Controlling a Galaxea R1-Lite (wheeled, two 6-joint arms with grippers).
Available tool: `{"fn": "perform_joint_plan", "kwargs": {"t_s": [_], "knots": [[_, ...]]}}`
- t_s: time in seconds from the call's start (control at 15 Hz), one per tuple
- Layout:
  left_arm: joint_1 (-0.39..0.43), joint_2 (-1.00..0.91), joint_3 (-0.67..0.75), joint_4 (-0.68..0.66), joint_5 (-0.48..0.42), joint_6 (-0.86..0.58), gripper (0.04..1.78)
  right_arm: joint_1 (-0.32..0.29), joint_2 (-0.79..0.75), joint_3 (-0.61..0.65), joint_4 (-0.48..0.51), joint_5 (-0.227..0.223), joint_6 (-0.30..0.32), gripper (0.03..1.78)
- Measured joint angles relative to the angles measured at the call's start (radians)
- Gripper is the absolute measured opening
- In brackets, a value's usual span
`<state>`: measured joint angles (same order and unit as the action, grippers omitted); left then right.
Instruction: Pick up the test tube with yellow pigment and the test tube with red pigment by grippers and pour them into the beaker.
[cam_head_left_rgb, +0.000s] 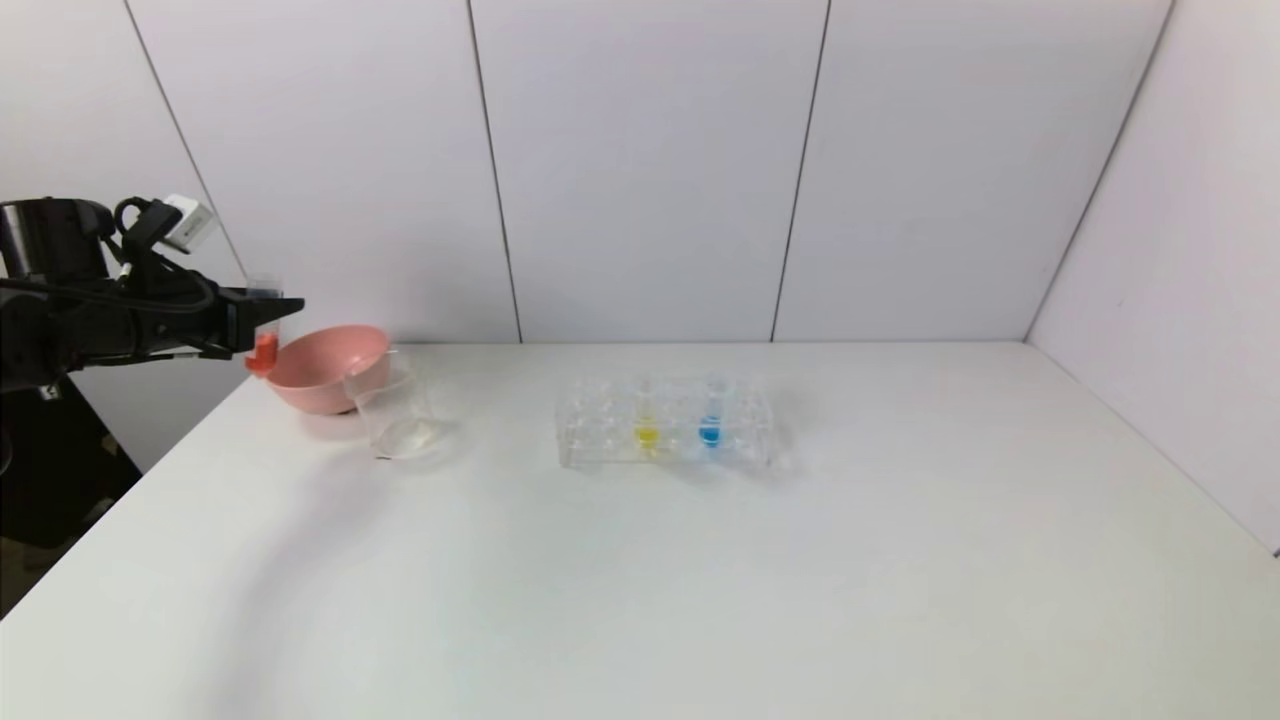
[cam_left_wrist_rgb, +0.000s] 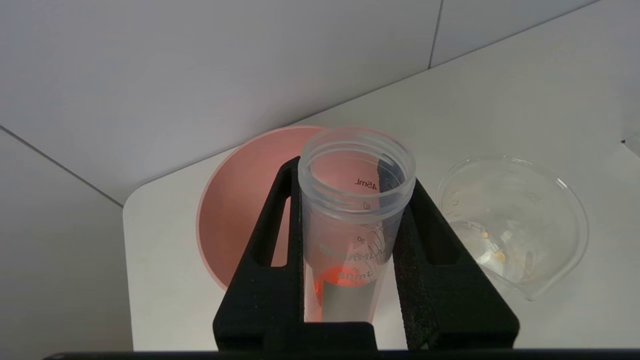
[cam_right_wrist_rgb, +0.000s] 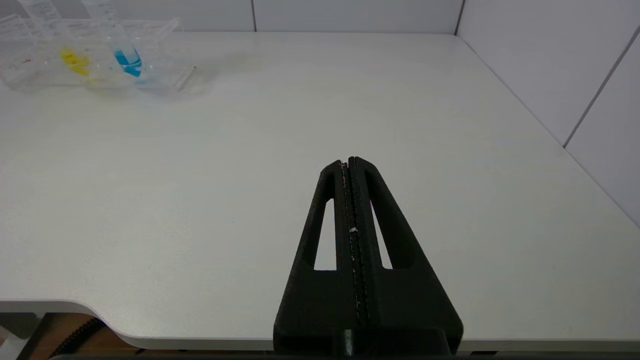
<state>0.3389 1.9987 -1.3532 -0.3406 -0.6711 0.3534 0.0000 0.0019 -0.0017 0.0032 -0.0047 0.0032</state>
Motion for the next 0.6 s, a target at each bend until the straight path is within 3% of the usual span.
{"fn": "perform_joint_plan", "kwargs": {"t_s": [0.6], "knots": [[-0.002,-0.007,0.010,0.027,-0.009,0.126,0.53,0.000,0.000,0.000,0.000,0.000,0.000,0.11]]}}
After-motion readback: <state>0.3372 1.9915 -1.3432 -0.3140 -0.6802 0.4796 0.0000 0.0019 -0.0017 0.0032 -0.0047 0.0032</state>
